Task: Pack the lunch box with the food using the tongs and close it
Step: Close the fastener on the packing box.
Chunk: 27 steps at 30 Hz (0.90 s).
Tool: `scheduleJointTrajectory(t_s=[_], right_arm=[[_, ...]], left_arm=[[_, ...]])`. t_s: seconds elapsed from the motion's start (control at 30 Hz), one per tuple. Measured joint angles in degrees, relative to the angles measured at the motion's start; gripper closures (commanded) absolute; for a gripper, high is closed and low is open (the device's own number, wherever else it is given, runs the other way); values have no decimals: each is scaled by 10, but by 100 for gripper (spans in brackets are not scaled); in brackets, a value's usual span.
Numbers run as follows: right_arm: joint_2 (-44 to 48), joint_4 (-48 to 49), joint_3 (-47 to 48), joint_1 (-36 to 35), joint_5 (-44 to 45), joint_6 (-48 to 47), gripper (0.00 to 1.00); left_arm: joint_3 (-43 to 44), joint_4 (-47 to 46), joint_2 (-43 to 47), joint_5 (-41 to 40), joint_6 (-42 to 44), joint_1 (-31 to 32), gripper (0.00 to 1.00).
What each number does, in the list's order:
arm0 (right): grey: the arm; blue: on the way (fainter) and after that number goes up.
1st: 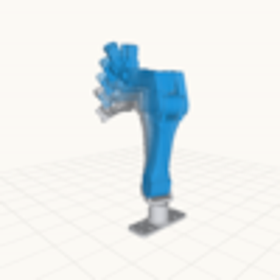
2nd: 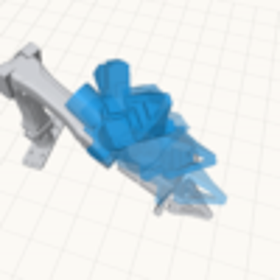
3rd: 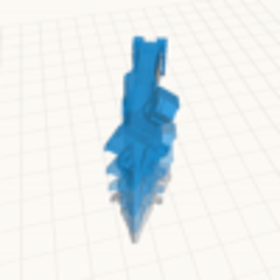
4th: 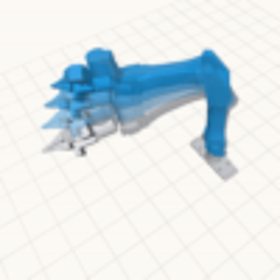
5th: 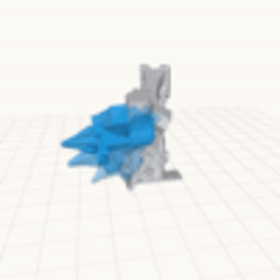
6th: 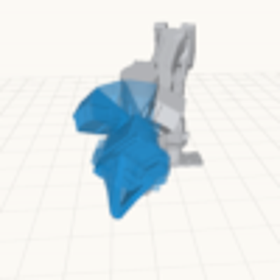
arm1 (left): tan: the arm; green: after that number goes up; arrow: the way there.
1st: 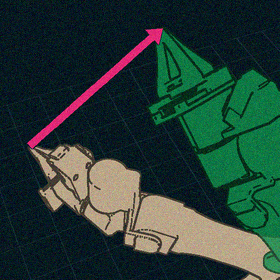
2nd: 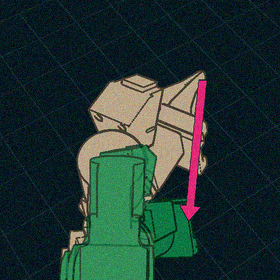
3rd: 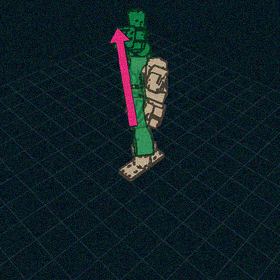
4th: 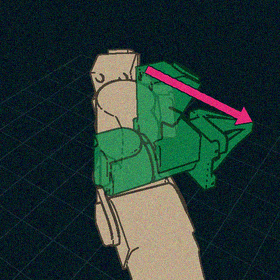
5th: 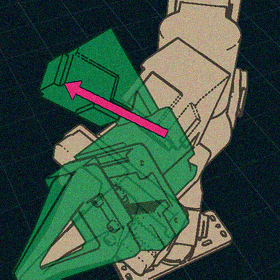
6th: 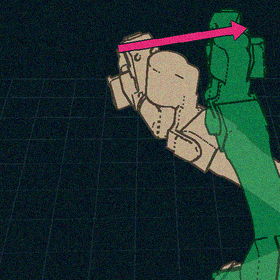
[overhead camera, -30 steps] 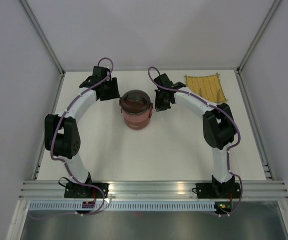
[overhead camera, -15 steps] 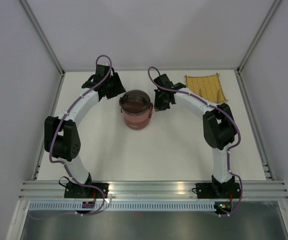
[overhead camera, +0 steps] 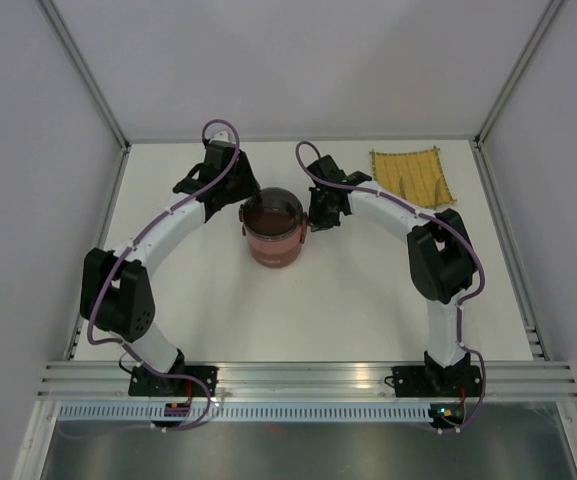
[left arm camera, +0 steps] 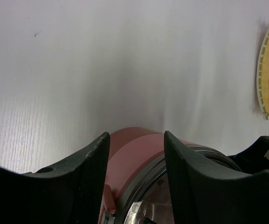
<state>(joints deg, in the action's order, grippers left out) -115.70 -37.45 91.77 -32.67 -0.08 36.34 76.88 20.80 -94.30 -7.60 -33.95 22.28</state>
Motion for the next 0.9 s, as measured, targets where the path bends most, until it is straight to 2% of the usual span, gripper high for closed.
scheduleJointTrajectory(t_s=[0.6, 0.8, 0.9], right_arm=[[-24, -12, 30, -19, -1, 37, 100], [-25, -7, 26, -29, 0, 70, 100], [-25, -9, 24, -34, 9, 73, 99]], left_arm=[[-76, -50, 46, -45, -59, 34, 50], [-118, -62, 56, -69, -117, 44, 49], [-118, -61, 57, -68, -117, 43, 47]])
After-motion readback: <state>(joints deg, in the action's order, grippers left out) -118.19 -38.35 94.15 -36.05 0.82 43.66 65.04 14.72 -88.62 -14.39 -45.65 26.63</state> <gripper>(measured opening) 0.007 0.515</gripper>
